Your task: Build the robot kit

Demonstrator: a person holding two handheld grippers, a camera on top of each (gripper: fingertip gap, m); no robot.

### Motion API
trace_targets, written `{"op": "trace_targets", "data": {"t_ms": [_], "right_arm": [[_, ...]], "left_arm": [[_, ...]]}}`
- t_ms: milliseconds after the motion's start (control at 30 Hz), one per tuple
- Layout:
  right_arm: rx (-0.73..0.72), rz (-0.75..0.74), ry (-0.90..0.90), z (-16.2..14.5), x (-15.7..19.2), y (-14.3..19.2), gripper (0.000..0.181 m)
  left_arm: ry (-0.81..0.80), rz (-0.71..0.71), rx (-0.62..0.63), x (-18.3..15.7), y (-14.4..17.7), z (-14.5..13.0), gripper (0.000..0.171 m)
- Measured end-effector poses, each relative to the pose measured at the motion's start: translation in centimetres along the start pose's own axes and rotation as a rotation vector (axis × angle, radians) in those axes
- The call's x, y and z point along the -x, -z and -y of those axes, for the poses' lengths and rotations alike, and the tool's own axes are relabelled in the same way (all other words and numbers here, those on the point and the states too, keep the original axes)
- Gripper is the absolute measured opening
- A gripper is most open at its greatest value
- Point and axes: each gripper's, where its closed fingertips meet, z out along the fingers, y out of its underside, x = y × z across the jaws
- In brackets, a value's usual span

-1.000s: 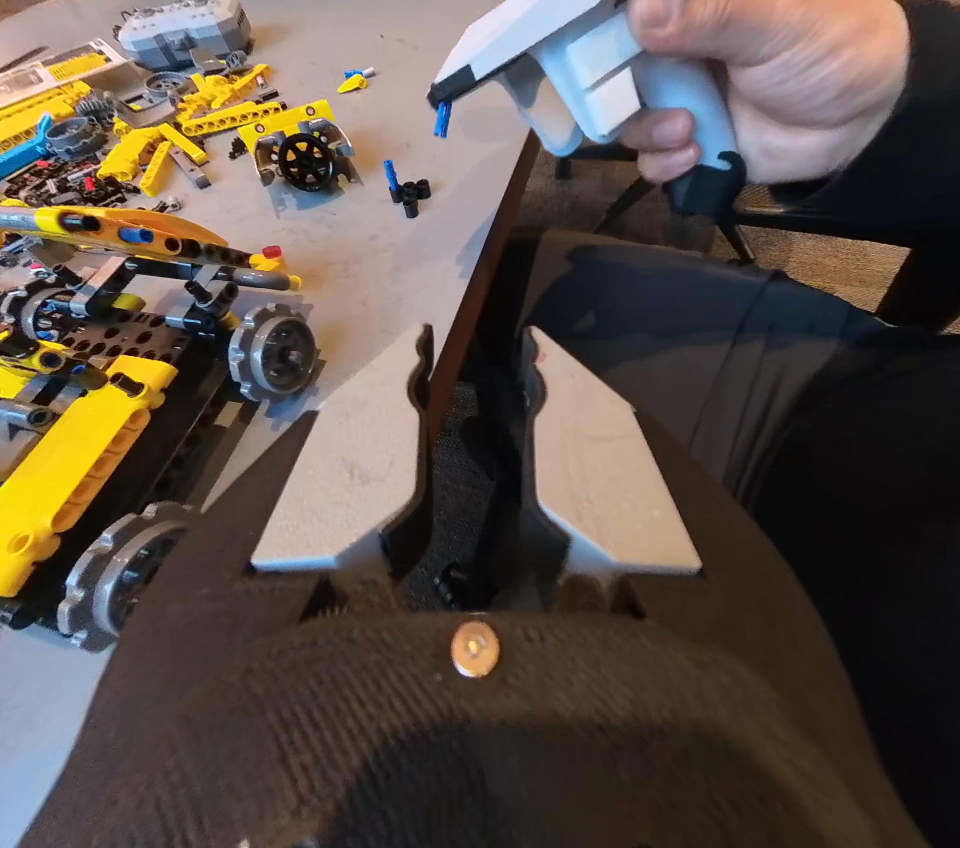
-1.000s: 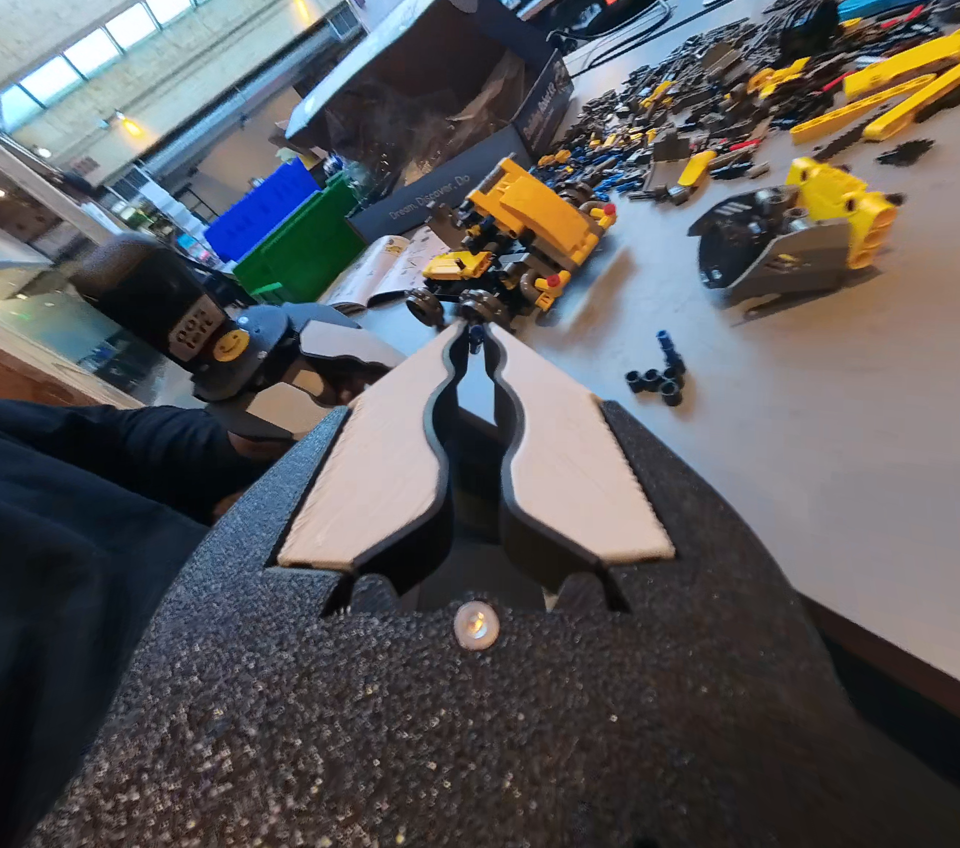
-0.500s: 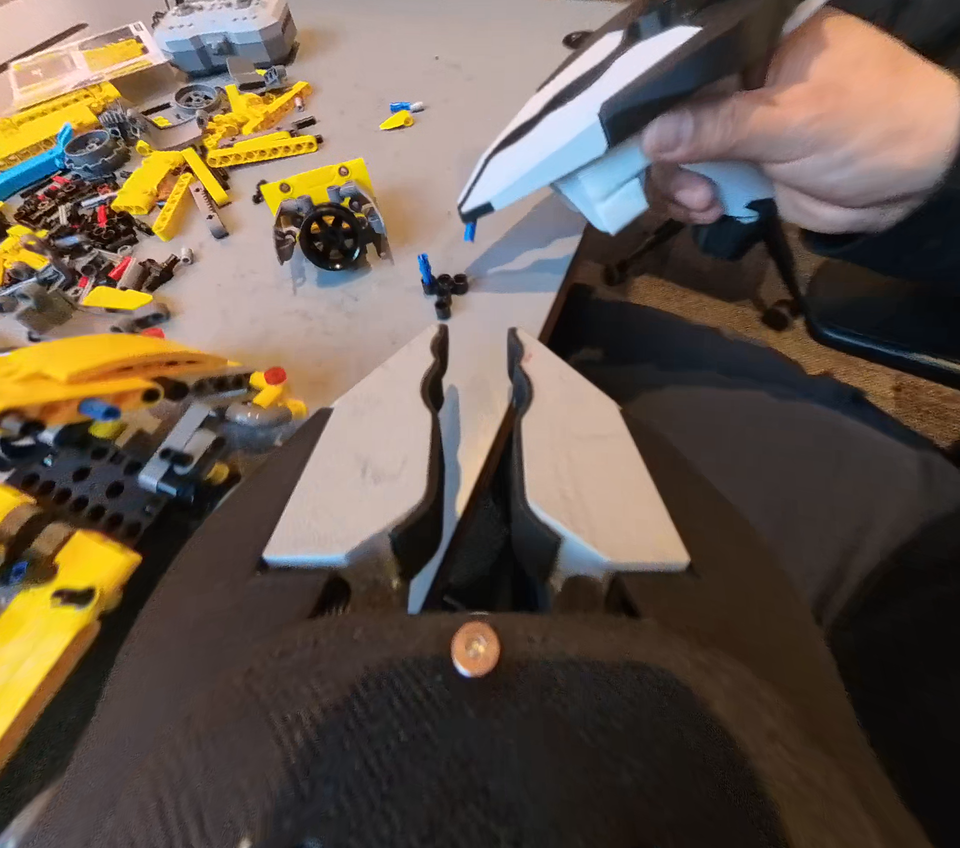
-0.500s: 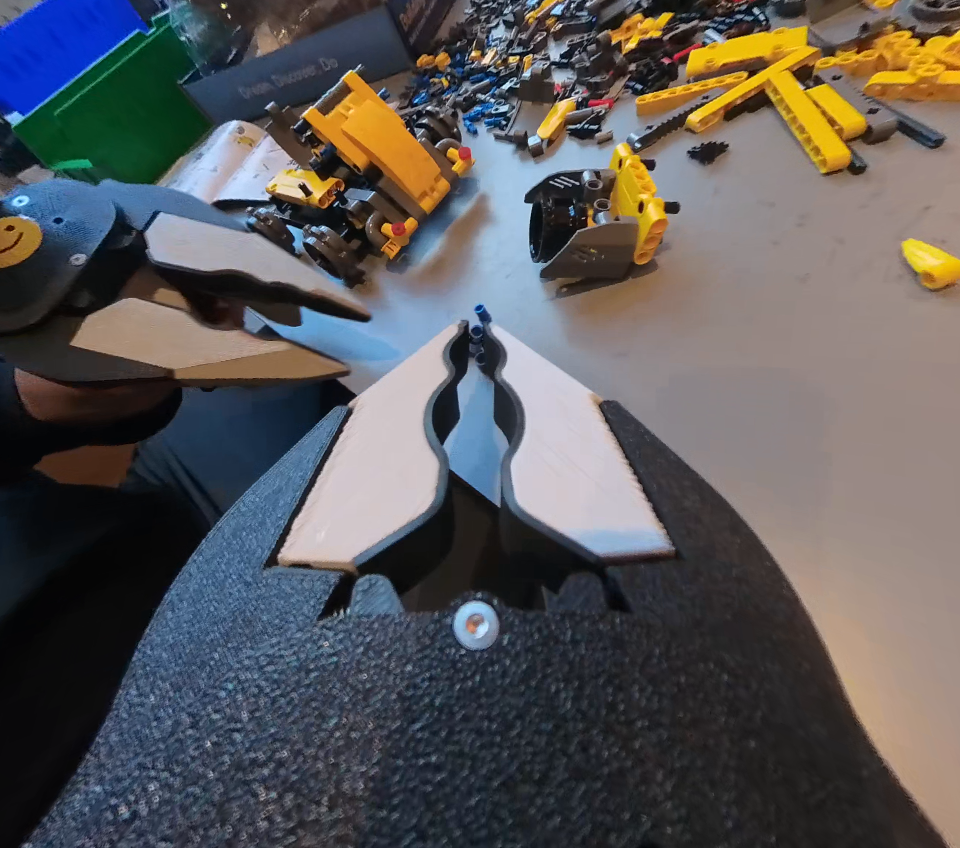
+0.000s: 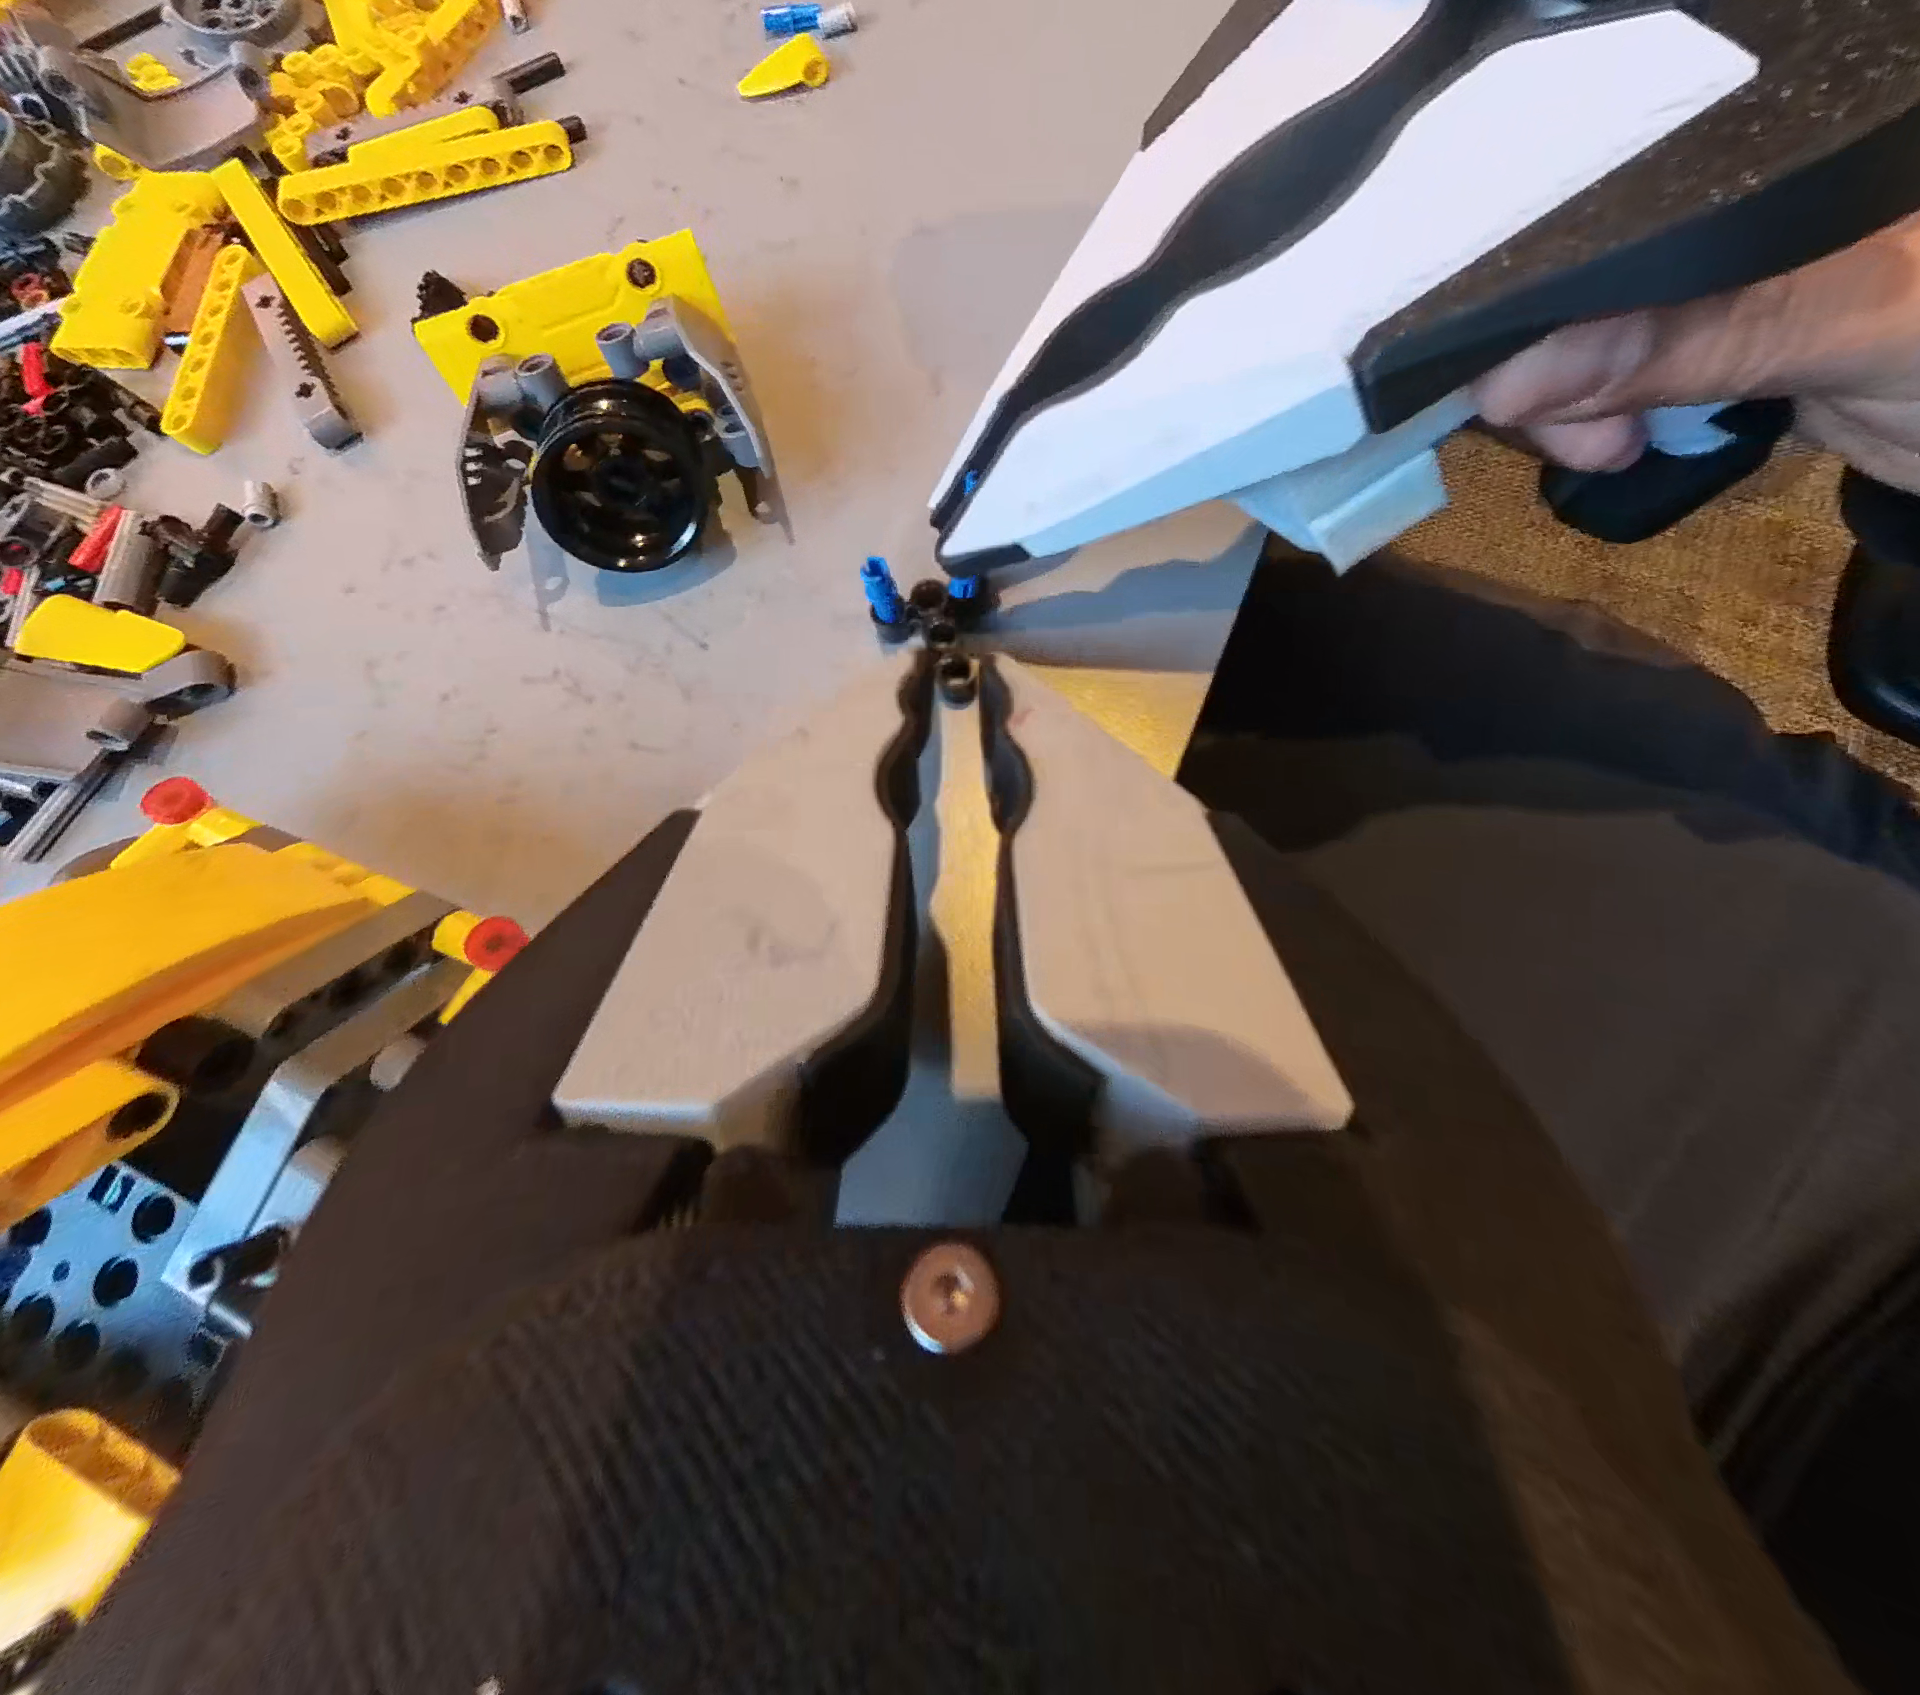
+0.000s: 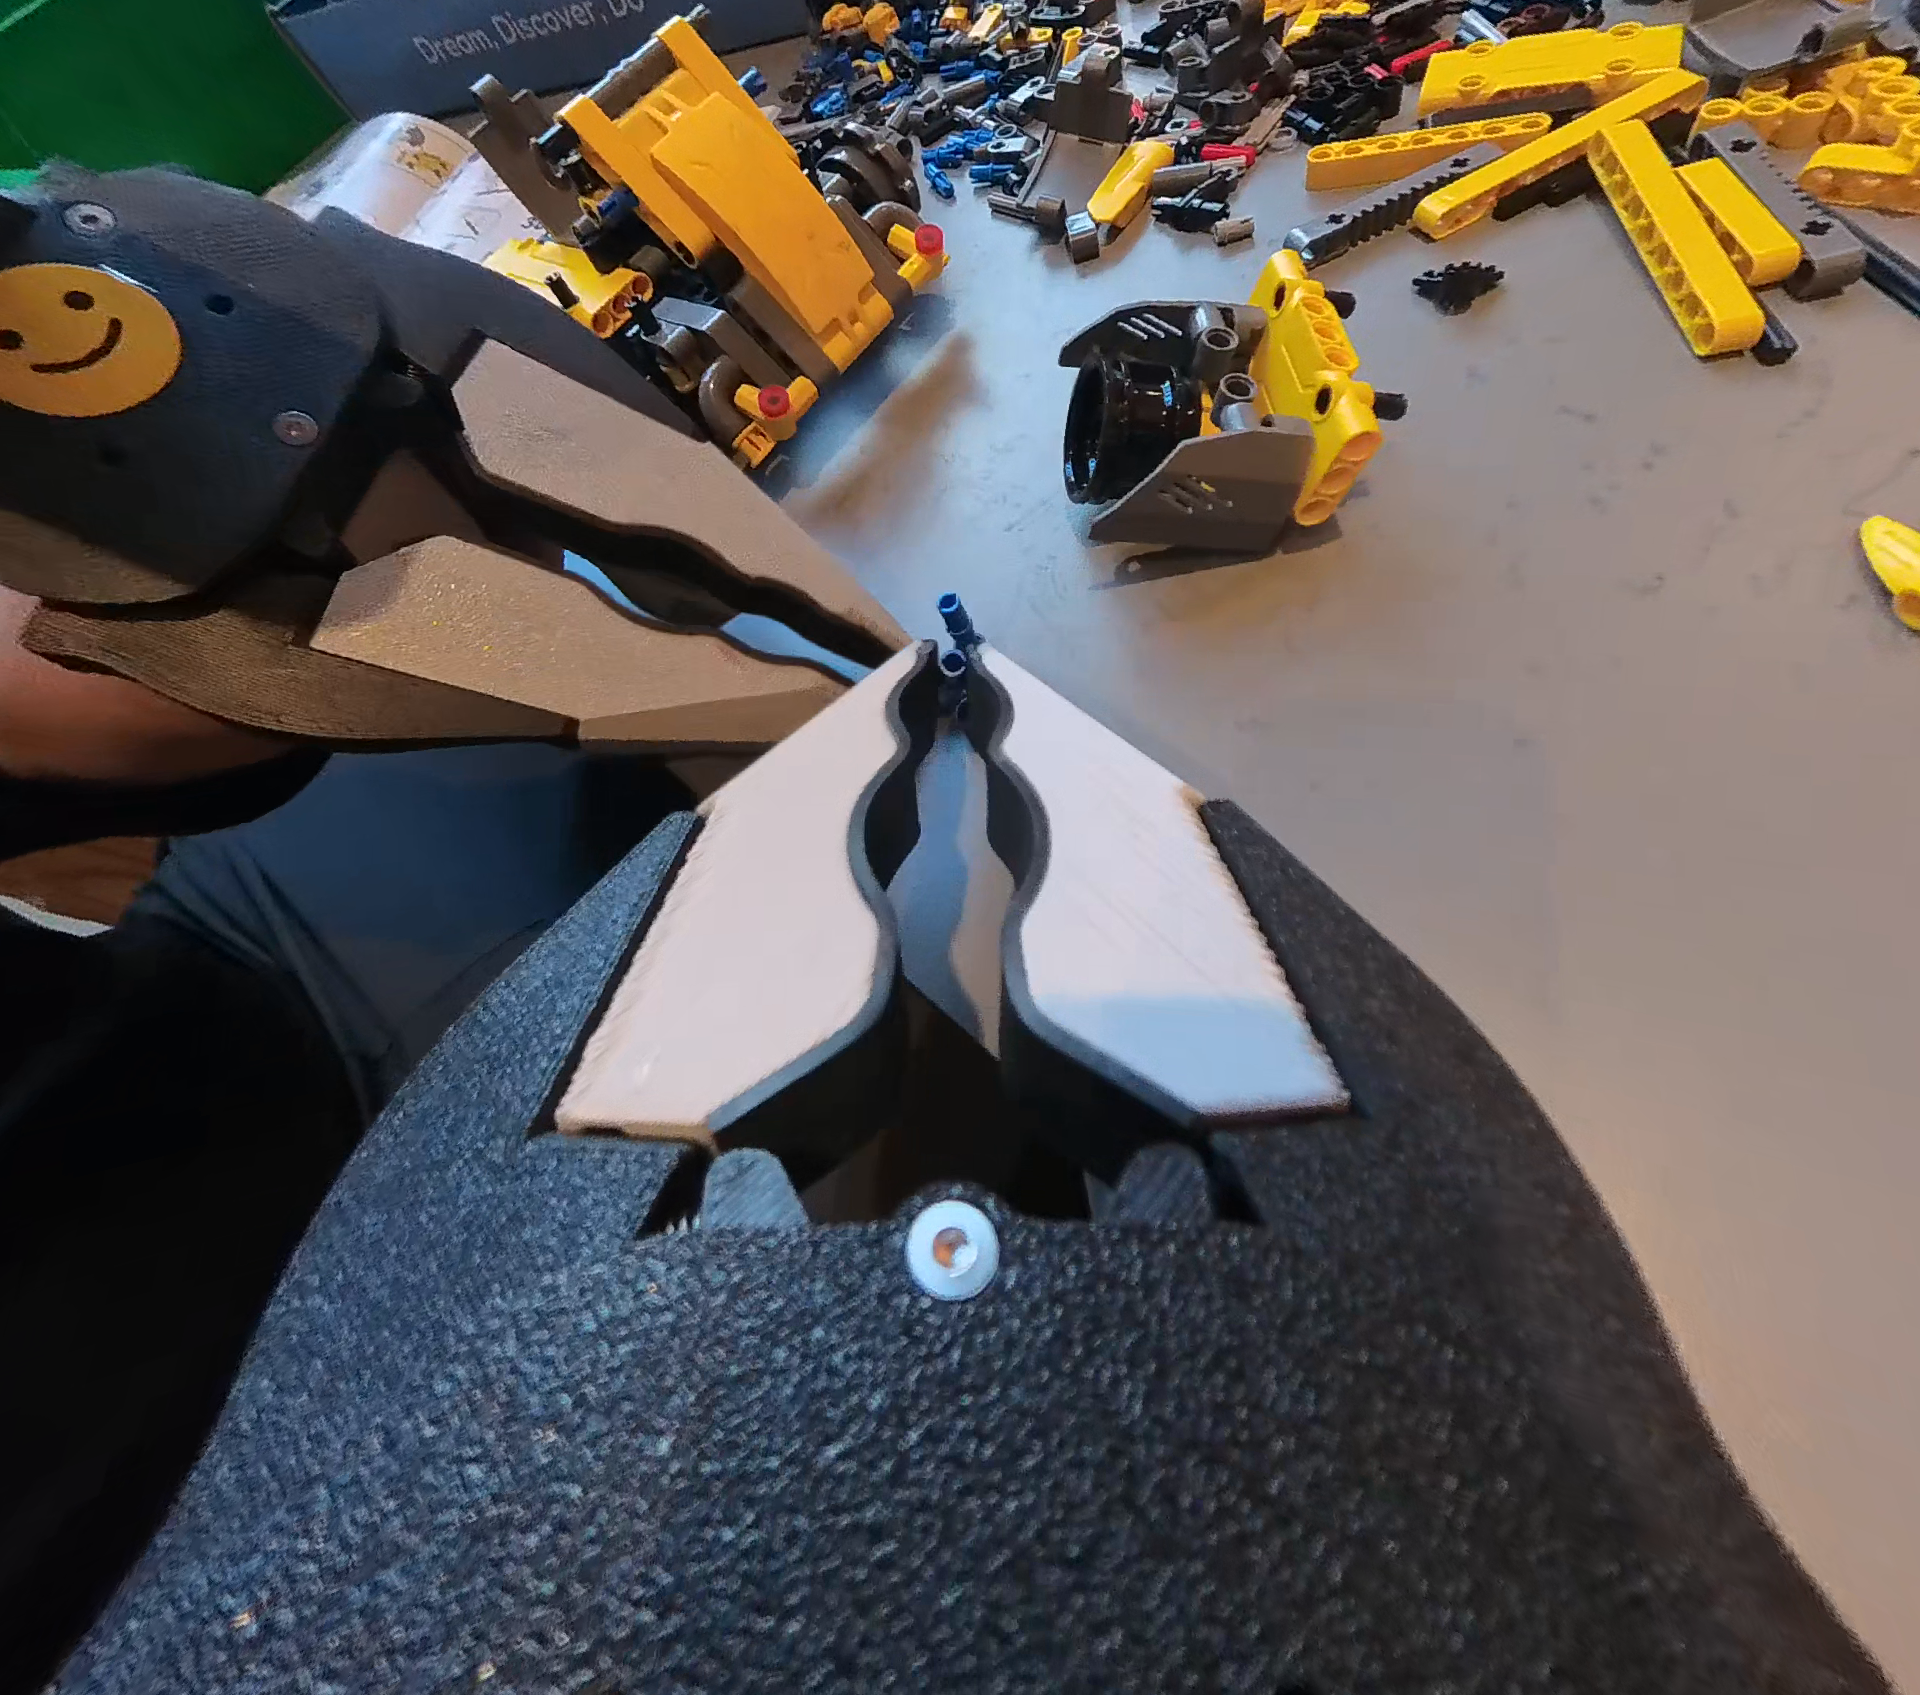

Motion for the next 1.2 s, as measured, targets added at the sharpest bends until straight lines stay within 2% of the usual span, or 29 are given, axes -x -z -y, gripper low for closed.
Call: {"op": "trace_targets", "data": {"t_ms": [633,767,1000,1200], "right_arm": [[0.041,-0.082,0.069,-0.18,-0.49,-0.07,0.004],[0.045,-0.082,0.064,-0.29,-0.57,-0.13,0.004],[0.058,-0.097,0.089,-0.24,-0.56,-0.08,0.004],[0.126,-0.111,0.223,-0.39,-0.43,-0.01,0.004]], "left_arm": [[0.008,0.001,-0.019,0.06,0.09,0.10,0.006],[0.014,-0.005,-0.016,0.00,-0.04,0.18,0.013],[0.035,-0.024,0.002,-0.13,-0.45,0.28,0.008],[0.050,-0.039,0.001,-0.15,-0.46,0.25,0.007]]}}
